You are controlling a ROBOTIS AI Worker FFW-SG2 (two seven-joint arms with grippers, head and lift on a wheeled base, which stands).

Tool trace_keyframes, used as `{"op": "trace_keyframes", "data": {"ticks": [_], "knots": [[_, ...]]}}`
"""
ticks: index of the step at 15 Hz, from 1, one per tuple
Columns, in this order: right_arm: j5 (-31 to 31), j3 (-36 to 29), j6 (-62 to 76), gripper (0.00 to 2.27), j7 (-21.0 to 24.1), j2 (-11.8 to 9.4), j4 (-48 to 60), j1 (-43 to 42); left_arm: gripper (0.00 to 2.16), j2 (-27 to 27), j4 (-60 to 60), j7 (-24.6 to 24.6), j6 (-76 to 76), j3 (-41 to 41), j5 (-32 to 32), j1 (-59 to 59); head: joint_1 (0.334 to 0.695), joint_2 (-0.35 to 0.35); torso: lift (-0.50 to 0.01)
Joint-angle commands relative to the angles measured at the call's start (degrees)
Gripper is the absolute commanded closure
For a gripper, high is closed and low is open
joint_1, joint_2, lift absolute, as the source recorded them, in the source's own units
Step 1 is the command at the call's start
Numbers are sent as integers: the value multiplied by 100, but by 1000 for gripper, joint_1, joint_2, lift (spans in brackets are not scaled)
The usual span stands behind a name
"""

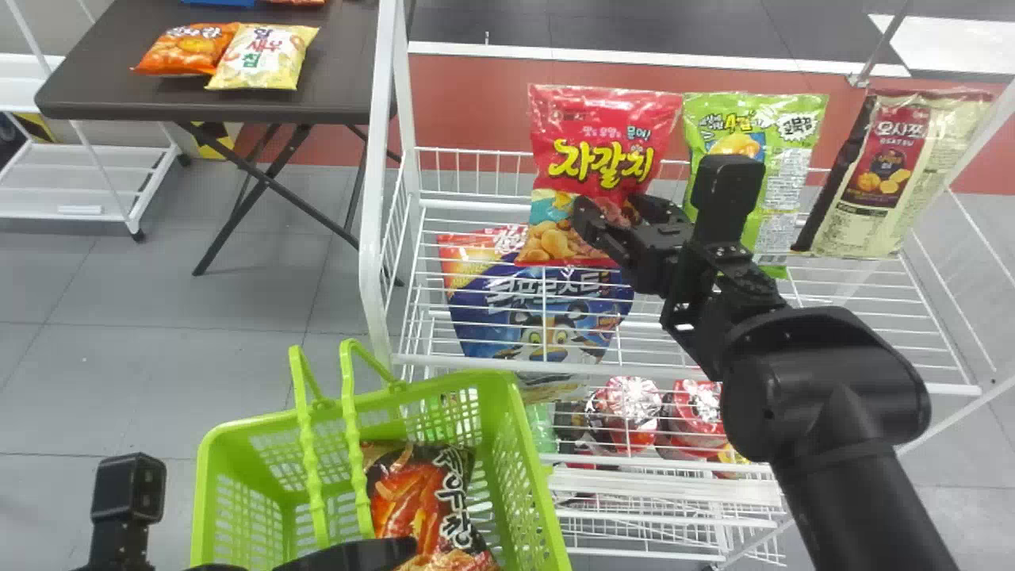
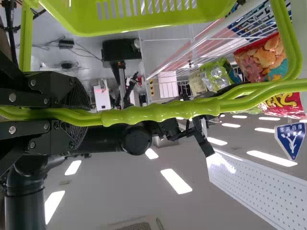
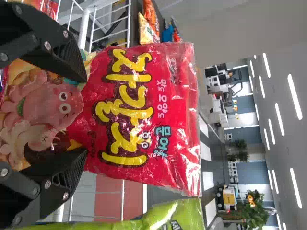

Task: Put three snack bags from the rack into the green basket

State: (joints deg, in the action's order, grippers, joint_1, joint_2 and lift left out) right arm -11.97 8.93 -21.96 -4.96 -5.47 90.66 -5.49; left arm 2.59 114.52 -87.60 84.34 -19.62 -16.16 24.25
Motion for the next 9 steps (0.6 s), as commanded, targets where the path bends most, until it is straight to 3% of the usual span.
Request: {"op": "trace_keyframes", "data": {"ticks": [1, 6, 9], "knots": [[256, 161, 2, 2233, 127, 20, 13, 4, 2148, 5, -35, -29, 0, -33, -10, 1, 695, -24, 0], [274, 214, 249, 2253, 65, 11, 57, 171, 2148, 5, -35, -82, -18, -68, -36, 71, 695, 4, 0], [168, 82, 143, 2253, -31, -15, 1015, 839, 2148, 5, -53, -109, -18, -139, -54, 98, 695, 7, 0]]}}
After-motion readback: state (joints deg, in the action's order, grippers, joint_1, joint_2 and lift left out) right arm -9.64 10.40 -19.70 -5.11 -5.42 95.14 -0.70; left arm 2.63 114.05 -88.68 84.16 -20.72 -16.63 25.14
